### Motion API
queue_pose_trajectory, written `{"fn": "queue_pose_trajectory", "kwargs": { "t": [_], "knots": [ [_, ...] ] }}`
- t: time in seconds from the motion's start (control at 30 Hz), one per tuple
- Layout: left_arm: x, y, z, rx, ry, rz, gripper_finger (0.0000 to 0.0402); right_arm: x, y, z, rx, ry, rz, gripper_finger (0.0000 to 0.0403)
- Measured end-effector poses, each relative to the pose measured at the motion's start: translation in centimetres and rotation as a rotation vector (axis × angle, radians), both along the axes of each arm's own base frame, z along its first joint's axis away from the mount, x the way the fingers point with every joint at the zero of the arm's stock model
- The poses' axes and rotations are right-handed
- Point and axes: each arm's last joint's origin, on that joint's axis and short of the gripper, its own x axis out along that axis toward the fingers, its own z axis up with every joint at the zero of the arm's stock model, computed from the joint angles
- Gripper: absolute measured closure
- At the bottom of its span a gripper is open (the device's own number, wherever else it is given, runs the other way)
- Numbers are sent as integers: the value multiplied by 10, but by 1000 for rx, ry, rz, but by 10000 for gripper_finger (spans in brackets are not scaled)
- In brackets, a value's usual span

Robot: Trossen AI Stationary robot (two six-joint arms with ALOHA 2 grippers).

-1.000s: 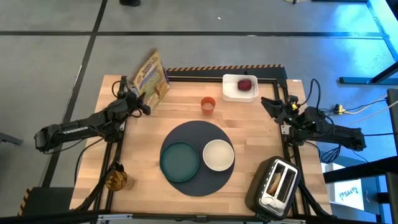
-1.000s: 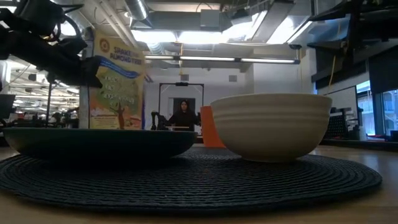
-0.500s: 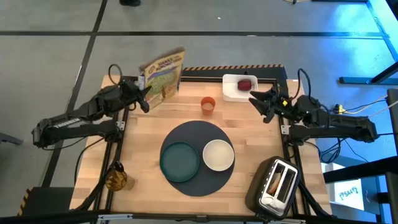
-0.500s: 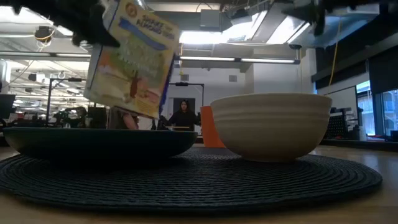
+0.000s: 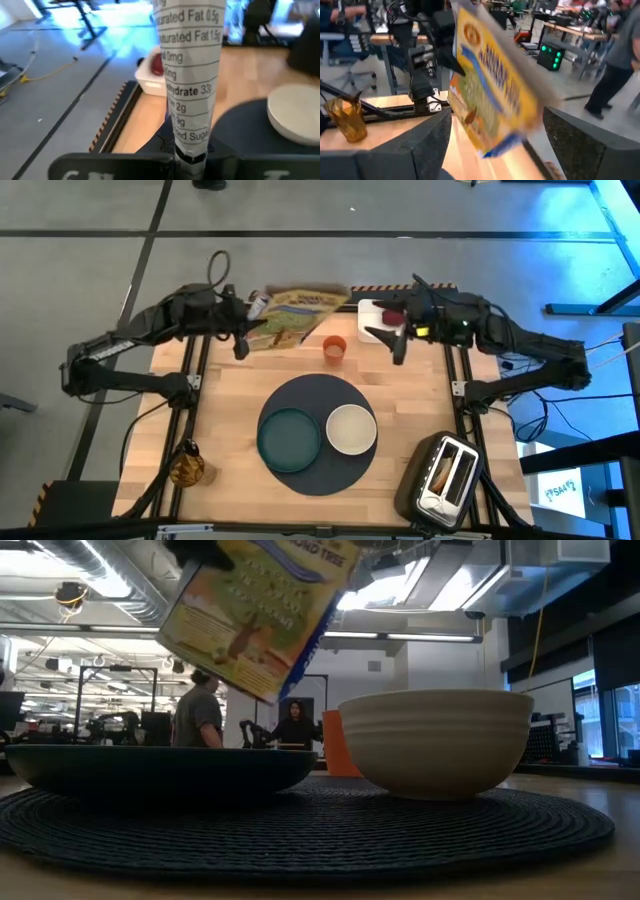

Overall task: Arrange a breakfast setting
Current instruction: Pour the cereal from the blue cereal box into the white bowl

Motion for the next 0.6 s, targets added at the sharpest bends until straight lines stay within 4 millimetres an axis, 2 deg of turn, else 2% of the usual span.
{"fn": "queue_pose_trajectory", "kwargs": {
  "t": [0.1,0.2,0.4,0.6],
  "knots": [
    [14,-2,6,5,52,-82,401,15,0,17,-33,-4,59,95],
    [27,-7,14,10,62,-133,401,31,0,24,-40,-3,139,95],
    [44,-19,25,43,122,-220,401,62,-1,13,-16,52,222,95],
    [54,-30,21,40,175,-259,401,77,0,0,67,103,309,95]
  ]
}}
